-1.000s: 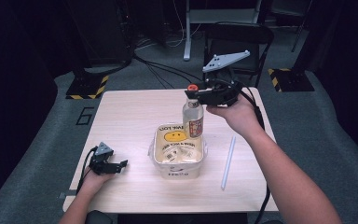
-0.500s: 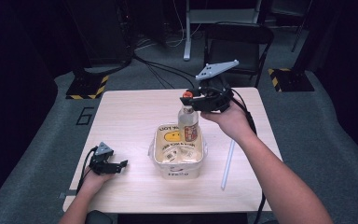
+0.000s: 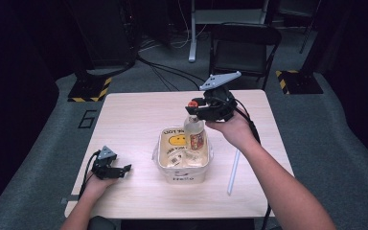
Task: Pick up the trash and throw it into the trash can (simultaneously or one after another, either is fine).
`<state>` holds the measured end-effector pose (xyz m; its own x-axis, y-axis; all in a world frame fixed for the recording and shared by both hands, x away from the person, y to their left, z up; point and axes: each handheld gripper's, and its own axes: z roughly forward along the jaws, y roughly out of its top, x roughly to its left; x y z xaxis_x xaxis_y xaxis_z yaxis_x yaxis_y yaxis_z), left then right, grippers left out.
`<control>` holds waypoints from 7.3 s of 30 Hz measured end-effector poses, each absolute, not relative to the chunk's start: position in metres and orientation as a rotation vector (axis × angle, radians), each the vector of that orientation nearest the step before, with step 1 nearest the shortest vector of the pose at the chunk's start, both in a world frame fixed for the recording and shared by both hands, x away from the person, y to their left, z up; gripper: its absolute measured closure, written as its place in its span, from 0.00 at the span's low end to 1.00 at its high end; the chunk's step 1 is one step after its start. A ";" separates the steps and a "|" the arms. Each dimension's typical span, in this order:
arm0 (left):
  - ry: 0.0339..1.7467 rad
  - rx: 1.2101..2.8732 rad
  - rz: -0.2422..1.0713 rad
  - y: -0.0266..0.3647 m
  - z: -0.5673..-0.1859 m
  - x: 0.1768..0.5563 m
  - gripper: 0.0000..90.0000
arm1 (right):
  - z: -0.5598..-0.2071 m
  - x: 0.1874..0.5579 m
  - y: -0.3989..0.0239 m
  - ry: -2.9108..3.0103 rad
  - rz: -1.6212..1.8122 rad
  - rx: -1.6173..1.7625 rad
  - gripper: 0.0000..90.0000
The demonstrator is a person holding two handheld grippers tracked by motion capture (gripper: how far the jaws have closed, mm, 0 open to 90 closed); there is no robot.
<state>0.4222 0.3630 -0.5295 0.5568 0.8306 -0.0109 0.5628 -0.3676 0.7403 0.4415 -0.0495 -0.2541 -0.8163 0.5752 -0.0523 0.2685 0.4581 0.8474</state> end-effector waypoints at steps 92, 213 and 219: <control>1.113 2.077 0.480 0.363 -0.530 0.422 0.16 | -0.349 0.436 -0.080 2.293 1.229 0.890 0.53; 1.110 2.078 0.478 0.363 -0.530 0.422 0.16 | -0.510 0.403 -0.165 2.279 0.853 1.361 0.72; 1.110 2.078 0.478 0.363 -0.530 0.422 0.16 | -0.510 0.403 -0.164 2.279 0.852 1.355 0.78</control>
